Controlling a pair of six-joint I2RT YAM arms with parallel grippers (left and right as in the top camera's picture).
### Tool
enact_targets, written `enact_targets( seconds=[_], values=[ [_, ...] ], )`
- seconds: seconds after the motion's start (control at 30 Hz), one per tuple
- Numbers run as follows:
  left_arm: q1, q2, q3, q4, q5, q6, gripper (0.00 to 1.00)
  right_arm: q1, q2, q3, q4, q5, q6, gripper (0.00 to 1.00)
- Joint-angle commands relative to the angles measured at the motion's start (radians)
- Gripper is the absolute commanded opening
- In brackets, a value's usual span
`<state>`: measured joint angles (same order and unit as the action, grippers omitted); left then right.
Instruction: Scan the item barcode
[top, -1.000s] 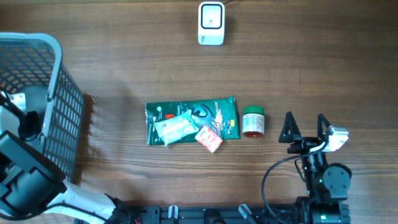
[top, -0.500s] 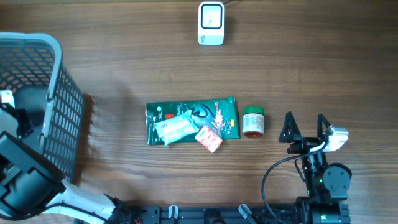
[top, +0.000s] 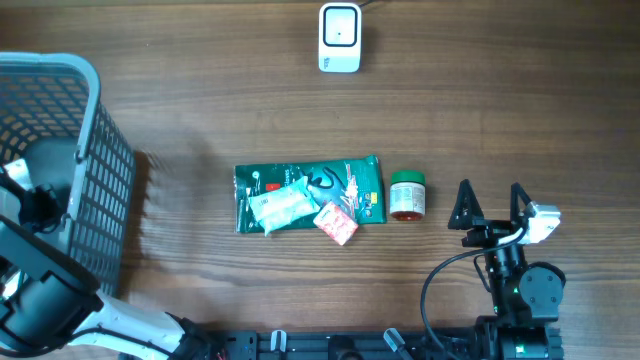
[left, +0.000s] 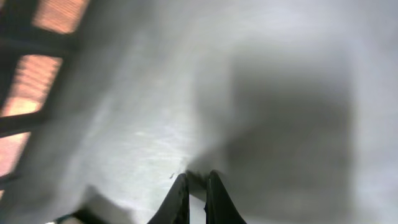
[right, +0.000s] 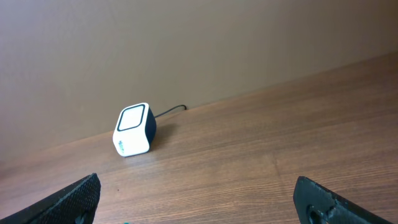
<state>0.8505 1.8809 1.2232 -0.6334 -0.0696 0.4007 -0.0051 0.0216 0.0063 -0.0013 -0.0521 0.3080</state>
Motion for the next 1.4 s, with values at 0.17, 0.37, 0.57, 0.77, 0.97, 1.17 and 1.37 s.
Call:
enact_targets(
  seconds=[0.17,0.37,0.57,0.77,0.97,1.17,1.37],
  values=[
    [-0.074,0.013,0.045,-0.024,0.005,-0.118,0.04,0.002,0.001,-0.001,0.002,-0.008,-0.013,1.00],
    [-0.074,-0.035,0.094,-0.029,-0.540,-0.313,0.04,0.002,0.001,-0.001,0.002,-0.008,-0.013,1.00],
    [-0.058,-0.059,0.091,-0.129,-0.784,-0.430,0.04,0.002,0.001,-0.001,0.002,-0.008,-0.013,1.00],
    [0.076,-0.058,0.088,-0.179,-0.441,-0.592,0.04,0.002,0.001,-0.001,0.002,-0.008,-0.013,1.00],
    [0.127,-0.051,0.075,-0.152,-0.177,-0.592,0.04,0.002,0.001,-0.001,0.002,-0.008,-0.014,1.00],
    [0.127,-0.051,0.047,-0.151,-0.178,-0.592,1.00,0.002,0.001,-0.001,0.002,-0.008,-0.013,1.00],
    [0.127,-0.069,0.047,-0.222,-0.240,-0.624,1.00,0.002,0.001,-0.001,0.002,-0.008,-0.014,0.99]
  ],
)
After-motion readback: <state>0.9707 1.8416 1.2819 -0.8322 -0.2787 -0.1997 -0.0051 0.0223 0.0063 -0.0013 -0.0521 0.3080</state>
